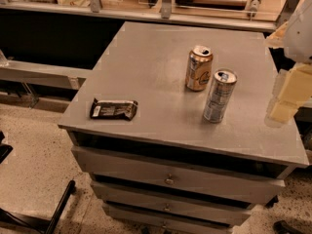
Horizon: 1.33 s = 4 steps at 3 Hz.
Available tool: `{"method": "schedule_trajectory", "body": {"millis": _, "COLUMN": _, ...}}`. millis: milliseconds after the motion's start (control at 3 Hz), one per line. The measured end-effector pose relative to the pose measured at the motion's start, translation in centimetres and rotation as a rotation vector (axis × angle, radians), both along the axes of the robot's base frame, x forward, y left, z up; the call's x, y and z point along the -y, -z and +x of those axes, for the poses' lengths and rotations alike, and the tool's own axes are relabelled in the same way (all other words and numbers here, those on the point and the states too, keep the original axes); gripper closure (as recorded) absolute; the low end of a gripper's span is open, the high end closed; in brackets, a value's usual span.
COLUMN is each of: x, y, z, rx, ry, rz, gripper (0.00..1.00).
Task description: Move redbull can near rxbar chocolate
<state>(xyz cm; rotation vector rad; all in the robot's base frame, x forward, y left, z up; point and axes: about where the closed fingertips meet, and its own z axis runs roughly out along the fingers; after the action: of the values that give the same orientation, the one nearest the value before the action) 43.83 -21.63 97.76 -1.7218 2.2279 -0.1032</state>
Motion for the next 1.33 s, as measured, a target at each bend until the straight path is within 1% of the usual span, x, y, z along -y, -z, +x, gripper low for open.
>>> {"method": "schedule_trajectory", "body": {"millis": 333, "x": -0.1, "y": -0.3, "z": 0.1, "rx": 0.014, "ry": 0.000, "rz": 0.008, "gripper": 0.00}}
{"method": "schedule_trajectory", "body": {"millis": 667, "x": -0.2, "y": -0.2, "z": 0.5, "rx": 0.037, "ry": -0.003, "rz": 0.065, "gripper": 0.00}}
{"method": "schedule_trajectory", "body": {"millis": 1000, "x": 0.9, "y": 1.4, "z": 2.5, "rx": 0.101, "ry": 0.010, "rz": 0.263, "gripper": 0.00}}
{"method": "schedule_trajectory", "body": {"millis": 1333, "x": -0.2, "y": 2.4, "z": 4.3, "rx": 0.124, "ry": -0.010, "rz": 0.462, "gripper": 0.00}}
